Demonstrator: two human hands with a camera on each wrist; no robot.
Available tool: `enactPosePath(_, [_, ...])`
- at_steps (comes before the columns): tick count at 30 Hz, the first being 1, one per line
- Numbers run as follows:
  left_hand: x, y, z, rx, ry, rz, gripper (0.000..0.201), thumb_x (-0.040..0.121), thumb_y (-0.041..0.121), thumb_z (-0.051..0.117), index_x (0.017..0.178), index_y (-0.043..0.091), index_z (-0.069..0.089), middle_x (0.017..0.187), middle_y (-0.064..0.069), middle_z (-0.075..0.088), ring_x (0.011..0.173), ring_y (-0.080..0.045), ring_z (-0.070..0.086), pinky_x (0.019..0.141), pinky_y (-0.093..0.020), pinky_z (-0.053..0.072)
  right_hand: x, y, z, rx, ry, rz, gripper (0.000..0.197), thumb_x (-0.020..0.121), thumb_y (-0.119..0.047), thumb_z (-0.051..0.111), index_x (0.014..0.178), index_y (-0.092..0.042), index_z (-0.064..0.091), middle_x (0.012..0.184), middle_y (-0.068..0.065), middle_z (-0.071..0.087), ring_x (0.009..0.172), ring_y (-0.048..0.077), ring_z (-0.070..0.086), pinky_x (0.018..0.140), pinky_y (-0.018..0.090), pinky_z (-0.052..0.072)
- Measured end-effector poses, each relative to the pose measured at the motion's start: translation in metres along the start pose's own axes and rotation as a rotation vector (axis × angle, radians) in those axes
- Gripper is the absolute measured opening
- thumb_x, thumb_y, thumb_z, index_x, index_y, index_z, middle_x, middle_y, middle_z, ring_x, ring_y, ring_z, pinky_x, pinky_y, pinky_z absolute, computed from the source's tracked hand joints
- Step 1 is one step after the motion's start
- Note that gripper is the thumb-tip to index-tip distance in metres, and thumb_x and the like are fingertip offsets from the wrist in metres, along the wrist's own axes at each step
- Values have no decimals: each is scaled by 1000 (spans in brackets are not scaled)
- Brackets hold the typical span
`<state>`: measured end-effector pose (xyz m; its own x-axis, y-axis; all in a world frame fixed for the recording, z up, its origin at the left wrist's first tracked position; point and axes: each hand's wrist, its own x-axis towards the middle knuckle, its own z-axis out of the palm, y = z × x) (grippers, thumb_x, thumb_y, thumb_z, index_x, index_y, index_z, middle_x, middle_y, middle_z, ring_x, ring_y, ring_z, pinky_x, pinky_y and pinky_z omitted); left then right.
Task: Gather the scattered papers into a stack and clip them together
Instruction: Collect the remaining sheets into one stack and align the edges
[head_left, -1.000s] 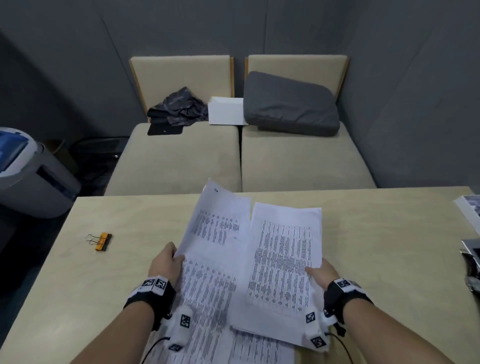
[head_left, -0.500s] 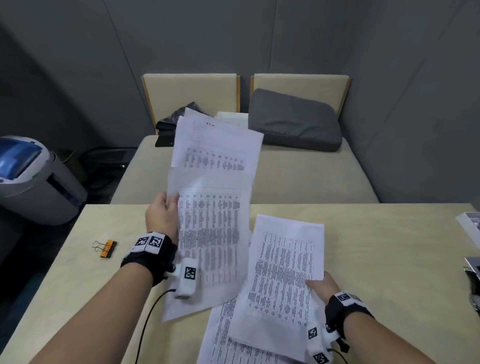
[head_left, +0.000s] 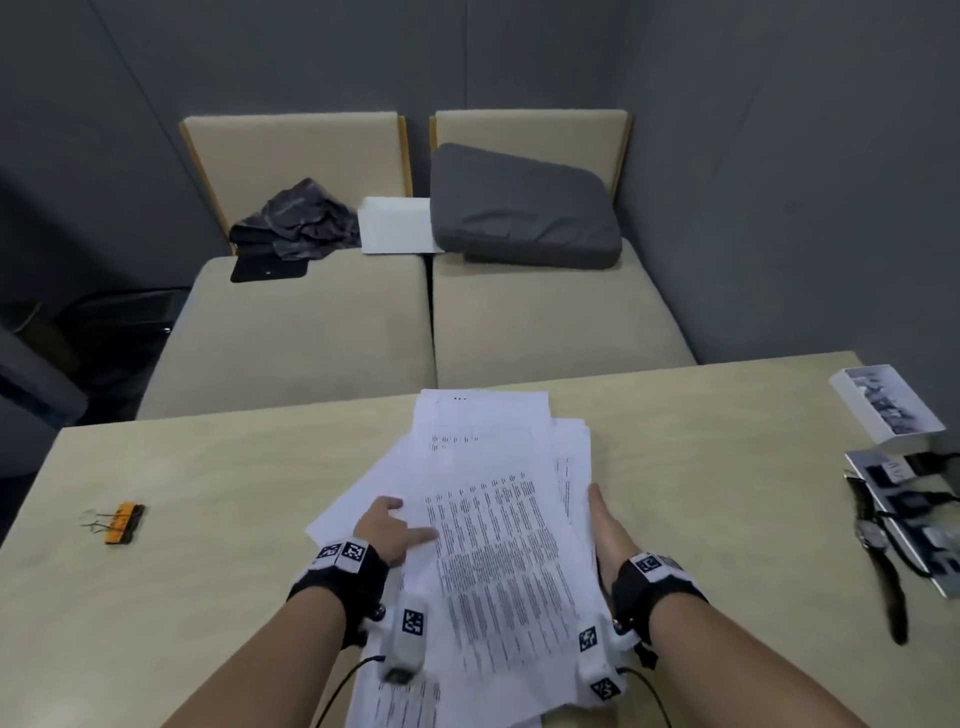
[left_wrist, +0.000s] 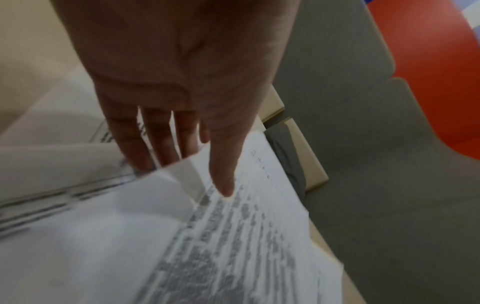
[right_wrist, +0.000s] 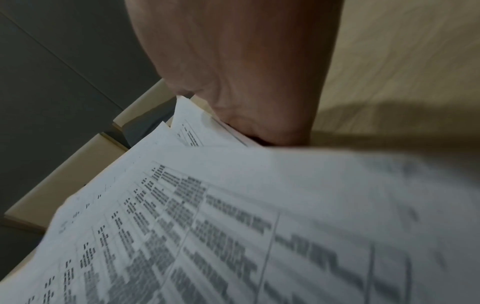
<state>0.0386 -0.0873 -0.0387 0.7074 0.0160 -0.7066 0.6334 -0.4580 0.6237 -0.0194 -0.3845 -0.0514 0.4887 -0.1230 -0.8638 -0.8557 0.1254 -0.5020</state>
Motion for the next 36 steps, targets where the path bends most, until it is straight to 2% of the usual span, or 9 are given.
enactPosePath(4, [-9, -10, 12, 164, 39, 107, 48, 73, 8, 78, 105, 17, 42, 68, -2, 57, 55, -18, 56, 53, -29, 48, 23, 13, -8, -315, 30, -122, 115, 55, -72, 76, 147, -19, 30, 150, 1, 39, 133, 25, 44, 112, 47, 34])
enactPosePath(8, [-21, -6, 25, 226, -7, 156, 29, 93, 21, 56, 68, 11, 47, 43, -2, 63, 42, -16, 60, 49, -31, 55, 16, 9, 0, -450, 63, -235, 50, 80, -17, 72, 127, -6, 57, 125, 11, 63, 117, 28, 58, 103, 39, 44])
enactPosePath(12, [-27, 2, 17, 317, -70, 66, 59, 100, 41, 30, 58, 10, 58, 72, -15, 74, 64, -24, 69, 51, -21, 44, 12, 3, 6, -467, 155, -199, 51, 92, -32, 56, 135, -6, 49, 136, 10, 55, 123, 28, 53, 103, 35, 42])
enactPosePath(16, [-14, -4, -10, 536, 263, 77, 35, 86, 44, 58, 103, 14, 58, 112, -11, 60, 100, -30, 62, 84, -33, 48, 10, -1, 10, -521, 203, -159, 60, 97, -36, 45, 145, -3, 33, 149, 12, 40, 135, 29, 41, 110, 37, 35])
enactPosePath(19, [-15, -15, -14, 535, 280, 27, 86, 69, 38, 80, 138, 11, 36, 134, -16, 37, 118, -33, 51, 99, -40, 44, 18, 3, 8, -527, 215, -153, 61, 99, -36, 41, 147, -2, 27, 153, 13, 33, 138, 29, 36, 113, 37, 31])
enactPosePath(24, [-8, -28, -19, 707, 306, 24, 125, 60, 45, 85, 150, 18, 3, 153, -11, 9, 140, -33, 22, 111, -48, 32, 22, 5, 8, -523, 236, -168, 56, 100, -31, 39, 146, 0, 29, 150, 14, 37, 136, 30, 39, 108, 34, 33])
enactPosePath(28, [0, -28, -34, 757, 282, 27, 137, 54, 51, 86, 151, 12, -3, 152, -10, 19, 139, -32, 26, 110, -48, 34, 23, 7, 8, -530, 240, -152, 60, 101, -34, 37, 148, -1, 23, 154, 14, 30, 140, 30, 33, 113, 37, 30])
enactPosePath(33, [8, -26, -37, 691, 195, -25, 111, 50, 53, 86, 137, 16, 28, 125, -9, 53, 128, -31, 38, 101, -48, 42, 22, 6, 8, -561, 259, -170, 53, 101, -30, 38, 144, -1, 32, 148, 14, 40, 134, 30, 42, 107, 34, 34])
enactPosePath(36, [6, -24, -38, 766, 256, 33, 93, 53, 54, 84, 130, 23, 41, 133, -7, 40, 127, -29, 36, 103, -44, 41, 19, 5, 9, -558, 257, -168, 51, 101, -30, 38, 143, -1, 34, 146, 14, 42, 132, 29, 44, 105, 33, 35])
